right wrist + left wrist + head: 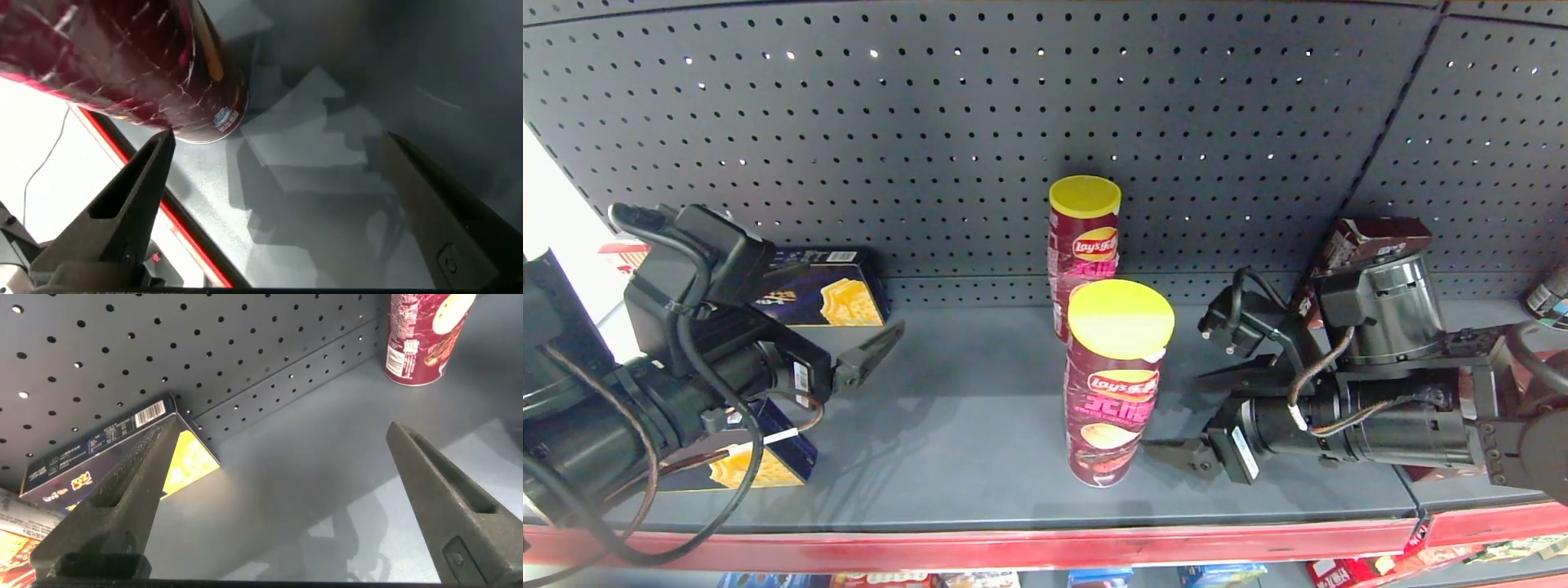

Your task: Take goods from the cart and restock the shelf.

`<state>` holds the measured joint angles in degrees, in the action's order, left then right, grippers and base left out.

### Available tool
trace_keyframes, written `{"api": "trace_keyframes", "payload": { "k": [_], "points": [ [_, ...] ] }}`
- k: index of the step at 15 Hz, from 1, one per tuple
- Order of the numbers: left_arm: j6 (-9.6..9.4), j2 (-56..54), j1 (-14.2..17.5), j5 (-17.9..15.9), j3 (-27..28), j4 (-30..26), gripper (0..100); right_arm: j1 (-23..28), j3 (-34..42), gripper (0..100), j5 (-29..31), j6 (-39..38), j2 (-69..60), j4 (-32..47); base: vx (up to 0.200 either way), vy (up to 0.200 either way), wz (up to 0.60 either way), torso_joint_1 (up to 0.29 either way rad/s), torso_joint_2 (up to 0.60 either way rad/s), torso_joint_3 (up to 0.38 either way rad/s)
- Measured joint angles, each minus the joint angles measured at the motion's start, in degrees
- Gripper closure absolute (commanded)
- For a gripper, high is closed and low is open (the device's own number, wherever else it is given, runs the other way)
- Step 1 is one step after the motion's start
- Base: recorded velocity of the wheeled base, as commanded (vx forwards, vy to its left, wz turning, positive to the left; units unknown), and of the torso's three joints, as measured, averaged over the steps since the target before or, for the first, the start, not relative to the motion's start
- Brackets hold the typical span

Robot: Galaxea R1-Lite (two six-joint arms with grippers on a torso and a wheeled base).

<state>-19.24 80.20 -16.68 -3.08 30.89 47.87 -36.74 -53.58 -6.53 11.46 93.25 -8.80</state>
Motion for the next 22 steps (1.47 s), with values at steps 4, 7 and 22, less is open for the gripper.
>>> {"api": "trace_keyframes", "payload": {
  "k": [4, 7, 22],
  "points": [
    [-0.02, 0.1, 0.0, 0.0, 0.1, 0.0, 0, 0.9, -0.3, 0, 0.0, 0.0, 0.0, 0.0, 0.000, 0.000, 0.00, 0.000, 0.00, 0.000],
    [0.00, 0.1, 0.0, 0.0, 0.0, 0.0, 0, 0.2, -1.7, 0, 0.0, 0.0, 1.1, 0.0, 0.000, 0.000, 0.00, 0.000, 0.00, 0.000],
    [-0.16, -2.2, 0.9, -0.1, -2.5, -0.3, 0, 7.6, -0.4, 0, 1.0, -0.5, -9.1, -2.9, 0.000, 0.000, 0.00, 0.000, 0.00, 0.000]
  ]
}}
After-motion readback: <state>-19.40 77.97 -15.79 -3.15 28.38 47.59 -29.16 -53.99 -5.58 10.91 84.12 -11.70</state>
